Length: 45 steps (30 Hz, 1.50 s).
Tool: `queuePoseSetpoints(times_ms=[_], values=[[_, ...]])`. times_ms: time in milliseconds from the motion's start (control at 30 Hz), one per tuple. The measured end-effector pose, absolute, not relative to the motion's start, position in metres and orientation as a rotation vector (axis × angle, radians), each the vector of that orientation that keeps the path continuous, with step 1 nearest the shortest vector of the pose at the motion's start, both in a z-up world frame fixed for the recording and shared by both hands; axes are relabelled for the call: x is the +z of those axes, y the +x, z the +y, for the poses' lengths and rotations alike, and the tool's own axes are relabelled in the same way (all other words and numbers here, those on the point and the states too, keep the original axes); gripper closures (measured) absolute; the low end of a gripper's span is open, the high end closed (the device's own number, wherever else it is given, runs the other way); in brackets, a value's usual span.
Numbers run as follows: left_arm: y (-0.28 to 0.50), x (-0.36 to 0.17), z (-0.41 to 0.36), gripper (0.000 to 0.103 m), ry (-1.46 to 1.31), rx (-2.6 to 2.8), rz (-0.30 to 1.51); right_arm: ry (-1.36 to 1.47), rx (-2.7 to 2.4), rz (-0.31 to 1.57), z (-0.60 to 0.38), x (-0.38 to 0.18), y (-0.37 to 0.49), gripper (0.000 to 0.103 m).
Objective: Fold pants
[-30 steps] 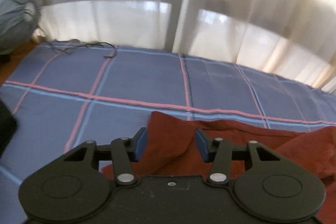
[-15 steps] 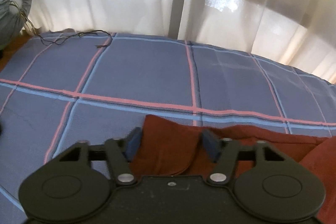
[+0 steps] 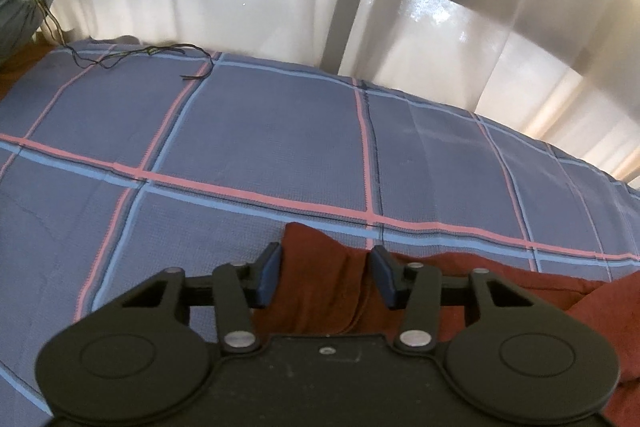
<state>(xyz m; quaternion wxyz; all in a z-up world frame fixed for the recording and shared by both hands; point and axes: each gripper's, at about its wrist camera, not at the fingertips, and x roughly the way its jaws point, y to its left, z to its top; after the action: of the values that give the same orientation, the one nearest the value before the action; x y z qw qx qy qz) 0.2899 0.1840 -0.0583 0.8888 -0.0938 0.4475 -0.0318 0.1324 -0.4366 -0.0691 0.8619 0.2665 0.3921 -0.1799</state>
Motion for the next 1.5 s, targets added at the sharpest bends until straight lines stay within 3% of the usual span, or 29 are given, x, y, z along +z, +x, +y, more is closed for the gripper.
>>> queuePoseSetpoints(times_ms=[33,67,100,167,267,567,800,967,1233,1500], values=[[0.290,-0.059,0.182,0.000,-0.182,-0.069,0.927,0.543,-0.376,0.826,-0.435,-0.069,0.134,0.014],[0.291,-0.059,0.180,0.005,-0.166,-0.073,0.925,0.528,-0.377,0.830,-0.435,-0.069,0.136,0.028],[0.291,-0.059,0.178,0.009,-0.165,-0.085,0.922,0.510,-0.376,0.833,-0.433,-0.069,0.137,0.043],[0.291,-0.056,0.173,0.011,-0.145,-0.059,0.913,0.471,-0.375,0.840,-0.432,-0.067,0.139,0.083],[0.290,-0.035,0.180,0.010,-0.193,-0.031,0.841,0.488,-0.363,0.801,-0.437,-0.058,0.135,0.098],[0.251,0.074,0.211,0.011,-0.319,-0.022,0.597,0.582,-0.280,0.627,-0.446,0.006,0.110,0.100],[0.167,0.117,0.232,0.011,-0.406,-0.124,0.468,0.619,-0.094,0.487,-0.432,0.051,0.057,0.101],[0.071,0.091,0.253,0.010,-0.355,-0.112,0.492,0.593,0.004,0.485,-0.427,0.044,-0.026,0.101],[0.005,-0.029,0.288,0.010,-0.483,0.036,0.733,0.672,-0.116,0.717,-0.426,-0.058,-0.116,0.101],[-0.011,-0.009,0.288,0.009,-0.447,0.011,0.666,0.631,-0.116,0.675,-0.418,-0.043,-0.128,0.101]])
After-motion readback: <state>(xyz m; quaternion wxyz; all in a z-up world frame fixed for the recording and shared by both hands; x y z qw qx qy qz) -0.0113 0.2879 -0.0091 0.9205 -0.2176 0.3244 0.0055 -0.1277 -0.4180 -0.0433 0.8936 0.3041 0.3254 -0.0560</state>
